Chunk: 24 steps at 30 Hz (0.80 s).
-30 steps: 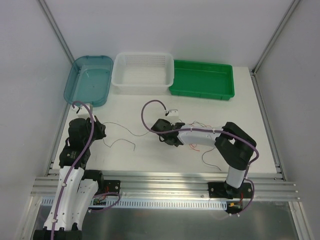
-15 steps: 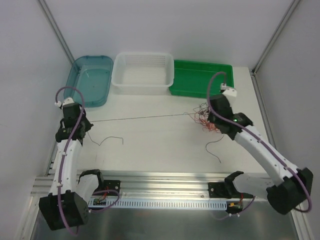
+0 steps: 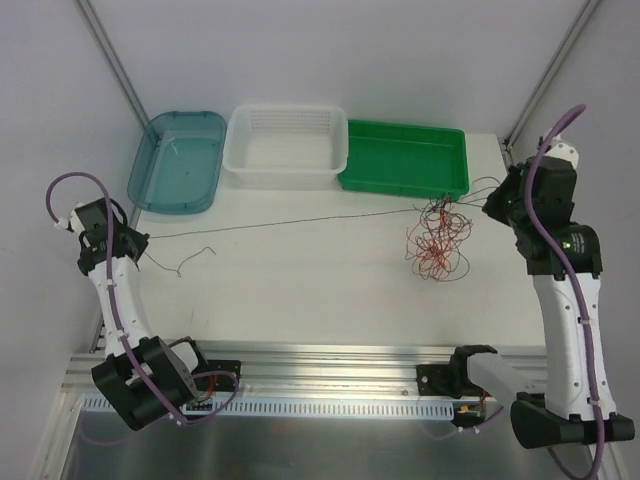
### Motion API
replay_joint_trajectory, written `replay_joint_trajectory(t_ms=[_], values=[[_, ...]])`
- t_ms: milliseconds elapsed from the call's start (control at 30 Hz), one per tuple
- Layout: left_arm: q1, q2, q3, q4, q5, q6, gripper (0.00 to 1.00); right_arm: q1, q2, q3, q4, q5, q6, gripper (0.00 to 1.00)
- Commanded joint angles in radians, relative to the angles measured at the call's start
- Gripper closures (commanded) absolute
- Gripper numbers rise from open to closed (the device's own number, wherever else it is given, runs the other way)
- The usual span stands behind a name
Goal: Untangle the cables
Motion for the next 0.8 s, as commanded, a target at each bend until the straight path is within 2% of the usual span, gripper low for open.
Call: replay_joint_trajectory(t_ms=[0,167,300,367,400,433,467,533,567,633,667,700,767], values=[[0.057,0.015,0.005,0.001,0.022,-0.079,1.00,-0.115,0.017,0.113,-0.046,-0.080,-0.026,0.99],[0.082,0.024,-0.043,0.002,-0.013,-0.099,1.00,-0.249,0.076,0.238,-0.062,-0.232,-0.007,0.99],[0.093,0.036,-0.069,0.005,-0.020,-0.095,1.00,-0.252,0.108,0.287,-0.059,-0.384,-0.011,0.99],[0.093,0.038,-0.079,0.013,0.051,-0.075,1.00,-0.249,0.114,0.256,-0.033,-0.482,-0.008,0.99],[0.091,0.032,-0.090,0.031,0.086,-0.070,1.00,-0.240,0.114,0.230,-0.020,-0.586,0.006,0.99],[0.090,0.026,-0.102,0.042,0.120,-0.055,1.00,-0.184,0.114,0.174,-0.005,-0.612,0.003,0.99],[0.087,0.000,-0.131,0.051,0.175,-0.046,1.00,-0.141,0.110,0.140,0.007,-0.607,-0.004,0.99],[0.039,-0.037,-0.161,0.071,0.193,-0.012,1.00,-0.047,0.088,0.069,0.027,-0.539,-0.014,0.99],[0.009,-0.072,-0.190,0.074,0.225,-0.001,0.98,0.032,0.085,-0.008,0.056,-0.544,-0.011,0.99],[-0.093,-0.106,-0.214,0.077,0.244,0.031,0.86,0.097,0.071,-0.084,0.085,-0.528,0.024,0.99],[-0.128,-0.143,-0.234,0.077,0.255,0.039,0.64,0.151,0.070,-0.147,0.114,-0.522,0.035,0.99],[-0.159,-0.160,-0.243,0.077,0.282,0.045,0.50,0.172,0.067,-0.175,0.125,-0.512,0.042,0.99],[-0.248,-0.224,-0.263,0.077,0.312,0.063,0.33,0.226,0.074,-0.202,0.133,-0.495,0.045,0.99]])
